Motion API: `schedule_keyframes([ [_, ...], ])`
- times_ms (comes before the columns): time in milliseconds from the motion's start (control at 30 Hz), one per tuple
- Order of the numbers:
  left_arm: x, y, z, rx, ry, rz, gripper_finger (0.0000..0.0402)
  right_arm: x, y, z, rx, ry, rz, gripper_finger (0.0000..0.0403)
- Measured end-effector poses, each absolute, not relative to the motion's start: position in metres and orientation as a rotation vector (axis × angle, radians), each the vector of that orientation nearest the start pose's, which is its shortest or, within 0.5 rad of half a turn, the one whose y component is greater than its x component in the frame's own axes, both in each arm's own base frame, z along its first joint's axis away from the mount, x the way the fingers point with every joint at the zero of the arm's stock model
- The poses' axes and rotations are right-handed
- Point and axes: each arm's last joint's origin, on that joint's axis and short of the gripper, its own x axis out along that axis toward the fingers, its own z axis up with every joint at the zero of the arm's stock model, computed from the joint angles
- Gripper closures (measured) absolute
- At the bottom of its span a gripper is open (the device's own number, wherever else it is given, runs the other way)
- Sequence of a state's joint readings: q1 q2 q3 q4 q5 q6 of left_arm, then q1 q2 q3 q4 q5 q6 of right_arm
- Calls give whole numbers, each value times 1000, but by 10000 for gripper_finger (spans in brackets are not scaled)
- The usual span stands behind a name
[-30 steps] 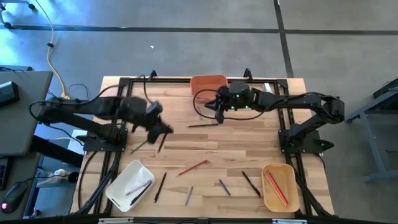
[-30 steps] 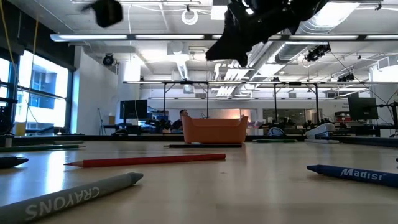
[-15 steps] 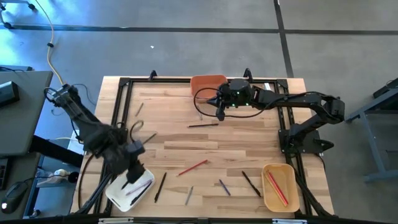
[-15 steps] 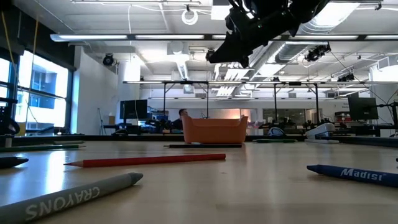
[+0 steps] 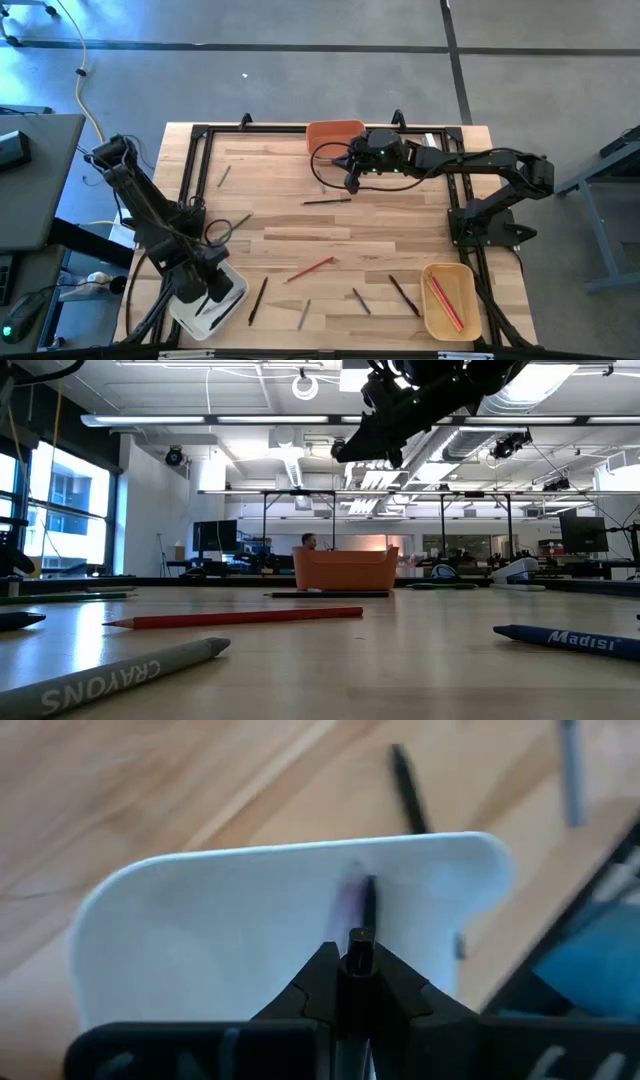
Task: Sort crayons/erasers/pens/pencils in bins
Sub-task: Put the black pen into the white bin, then put the gray crayon into the orange bin
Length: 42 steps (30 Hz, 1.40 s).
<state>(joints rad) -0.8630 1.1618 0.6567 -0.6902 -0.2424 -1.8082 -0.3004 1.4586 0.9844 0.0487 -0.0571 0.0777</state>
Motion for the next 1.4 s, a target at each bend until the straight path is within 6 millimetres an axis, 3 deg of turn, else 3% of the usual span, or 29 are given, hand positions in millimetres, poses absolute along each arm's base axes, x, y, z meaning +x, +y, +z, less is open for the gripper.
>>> schedule_keyframes([
  [200,128,-143,176,-979,1117,550,386,310,-95,269,155,396,-281,401],
  [600,128,-146,171,-950,1197,524,312,311,-94,270,117,387,-267,401],
  [733,130,-148,189,-919,1178,399,310,311,-94,270,110,386,-264,401],
  [867,133,-143,233,-887,1079,238,340,311,-94,270,113,385,-258,401],
  [1033,129,-104,300,-853,784,256,395,312,-93,271,109,375,-221,401],
  [1133,122,-67,324,-813,645,372,398,312,-93,272,107,370,-220,401],
  [1233,120,-37,331,-770,604,457,401,312,-93,272,106,360,-222,401],
  [1400,133,5,328,-697,665,546,401,312,-94,273,111,351,-224,401],
])
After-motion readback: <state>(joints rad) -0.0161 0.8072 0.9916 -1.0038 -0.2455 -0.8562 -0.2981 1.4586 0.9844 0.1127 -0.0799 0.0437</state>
